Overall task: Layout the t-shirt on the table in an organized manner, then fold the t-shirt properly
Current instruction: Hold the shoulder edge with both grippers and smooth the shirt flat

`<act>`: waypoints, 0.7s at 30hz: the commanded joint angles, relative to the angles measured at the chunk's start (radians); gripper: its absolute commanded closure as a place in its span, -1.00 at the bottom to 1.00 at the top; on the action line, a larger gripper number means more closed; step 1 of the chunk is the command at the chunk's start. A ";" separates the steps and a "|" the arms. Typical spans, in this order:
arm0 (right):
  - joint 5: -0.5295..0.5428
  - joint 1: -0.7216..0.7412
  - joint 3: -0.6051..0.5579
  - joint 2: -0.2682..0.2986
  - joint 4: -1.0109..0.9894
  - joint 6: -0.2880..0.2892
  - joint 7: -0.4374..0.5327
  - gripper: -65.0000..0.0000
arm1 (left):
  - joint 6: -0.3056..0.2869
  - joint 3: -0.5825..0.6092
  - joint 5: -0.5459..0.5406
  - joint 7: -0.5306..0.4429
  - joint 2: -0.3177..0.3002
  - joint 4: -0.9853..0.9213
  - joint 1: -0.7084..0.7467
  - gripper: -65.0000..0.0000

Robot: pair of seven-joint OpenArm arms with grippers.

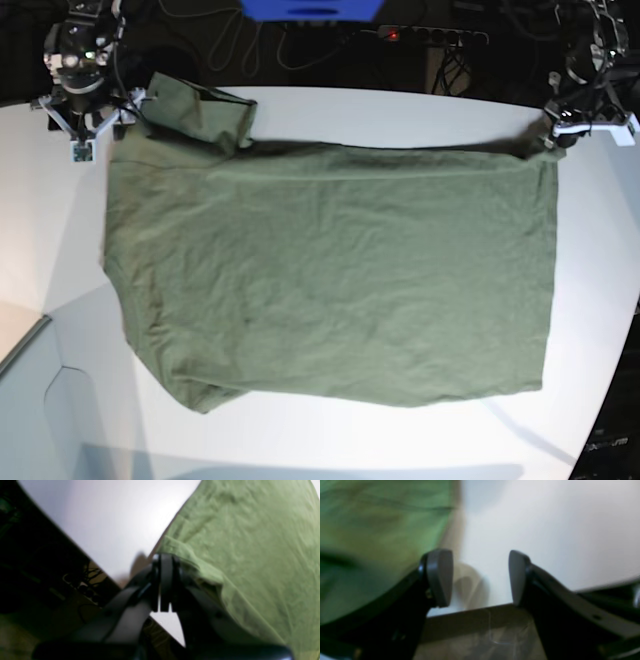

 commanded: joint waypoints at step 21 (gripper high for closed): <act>0.002 -0.087 0.009 -0.116 0.021 0.021 0.022 -0.32 | -0.005 -0.001 -0.003 -0.015 -0.015 0.015 -0.030 0.99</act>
